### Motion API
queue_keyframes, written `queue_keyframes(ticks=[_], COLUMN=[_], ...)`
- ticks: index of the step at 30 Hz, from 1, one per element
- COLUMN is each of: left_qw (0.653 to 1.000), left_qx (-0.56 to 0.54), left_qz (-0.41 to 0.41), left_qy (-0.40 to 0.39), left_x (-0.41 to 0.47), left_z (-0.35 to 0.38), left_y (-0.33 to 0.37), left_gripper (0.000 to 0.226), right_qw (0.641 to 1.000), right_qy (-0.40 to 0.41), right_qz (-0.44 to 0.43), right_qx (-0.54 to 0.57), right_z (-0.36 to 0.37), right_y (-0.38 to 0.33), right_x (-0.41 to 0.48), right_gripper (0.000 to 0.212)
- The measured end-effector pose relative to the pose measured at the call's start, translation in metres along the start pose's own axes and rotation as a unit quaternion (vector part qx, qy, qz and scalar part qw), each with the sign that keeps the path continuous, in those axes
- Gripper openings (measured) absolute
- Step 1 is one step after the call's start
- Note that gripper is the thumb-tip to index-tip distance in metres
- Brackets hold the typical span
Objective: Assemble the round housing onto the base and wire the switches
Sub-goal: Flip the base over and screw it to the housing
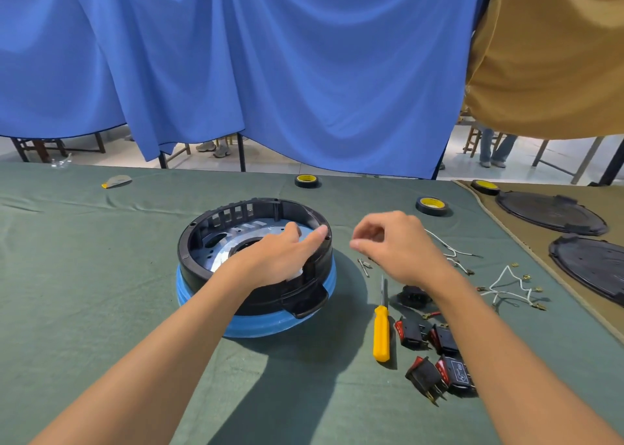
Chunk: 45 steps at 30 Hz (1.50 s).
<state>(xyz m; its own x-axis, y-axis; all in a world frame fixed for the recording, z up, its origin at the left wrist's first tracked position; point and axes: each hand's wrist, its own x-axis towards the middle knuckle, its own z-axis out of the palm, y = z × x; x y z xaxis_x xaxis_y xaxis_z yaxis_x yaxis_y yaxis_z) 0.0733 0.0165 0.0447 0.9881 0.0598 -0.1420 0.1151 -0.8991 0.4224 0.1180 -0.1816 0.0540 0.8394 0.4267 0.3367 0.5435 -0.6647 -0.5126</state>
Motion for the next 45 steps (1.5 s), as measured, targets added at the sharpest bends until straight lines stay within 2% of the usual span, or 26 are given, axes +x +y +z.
queue_keyframes(ticks=[1, 4, 6, 8, 11, 17, 25, 33, 37, 41, 45], left_qw=[1.000, 1.000, 0.998, 0.997, 0.999, 0.997, 0.998, 0.996, 0.997, 0.996, 0.999], left_qx=[-0.006, -0.009, -0.048, -0.059, -0.025, -0.068, -0.052, -0.079, -0.067, -0.079, -0.040], left_qz=[0.002, 0.000, -0.020, -0.033, -0.019, -0.046, -0.029, -0.046, -0.039, -0.044, -0.020], left_qy=[0.006, 0.017, 0.035, 0.040, 0.015, 0.013, 0.005, 0.010, 0.008, 0.024, 0.014], left_x=[0.000, 0.003, 0.005, 0.005, 0.003, 0.003, 0.002, 0.005, 0.006, 0.006, 0.004], left_z=[0.000, 0.002, 0.003, 0.003, 0.003, 0.001, 0.001, 0.001, 0.002, 0.002, 0.002], left_y=[-0.001, 0.001, 0.002, 0.002, 0.003, 0.003, 0.003, 0.001, -0.001, 0.000, 0.002], left_gripper=[0.024, 0.041, 0.054, 0.060, 0.048, 0.069, 0.058, 0.057, 0.053, 0.062, 0.051], right_qw=[0.999, 0.995, 0.993, 0.995, 0.998, 0.998, 0.998, 0.999, 0.999, 0.999, 0.999], right_qy=[0.027, 0.071, 0.083, 0.069, 0.036, 0.031, -0.030, 0.024, -0.014, 0.012, -0.016], right_qz=[-0.011, -0.021, -0.021, -0.025, -0.044, -0.061, -0.049, -0.042, -0.026, -0.028, -0.024], right_qx=[0.028, 0.067, 0.075, 0.071, 0.036, -0.013, -0.036, -0.007, -0.023, -0.020, -0.026], right_z=[-0.001, 0.004, 0.009, 0.015, 0.022, 0.023, 0.019, 0.019, 0.017, 0.017, 0.020], right_y=[-0.005, -0.015, -0.019, -0.022, -0.023, -0.021, -0.016, -0.018, -0.018, -0.017, -0.018], right_x=[0.002, 0.009, 0.013, 0.016, 0.018, 0.018, 0.017, 0.015, 0.016, 0.015, 0.014], right_gripper=[0.008, 0.005, 0.005, 0.007, 0.011, 0.016, 0.033, 0.038, 0.042, 0.042, 0.045])
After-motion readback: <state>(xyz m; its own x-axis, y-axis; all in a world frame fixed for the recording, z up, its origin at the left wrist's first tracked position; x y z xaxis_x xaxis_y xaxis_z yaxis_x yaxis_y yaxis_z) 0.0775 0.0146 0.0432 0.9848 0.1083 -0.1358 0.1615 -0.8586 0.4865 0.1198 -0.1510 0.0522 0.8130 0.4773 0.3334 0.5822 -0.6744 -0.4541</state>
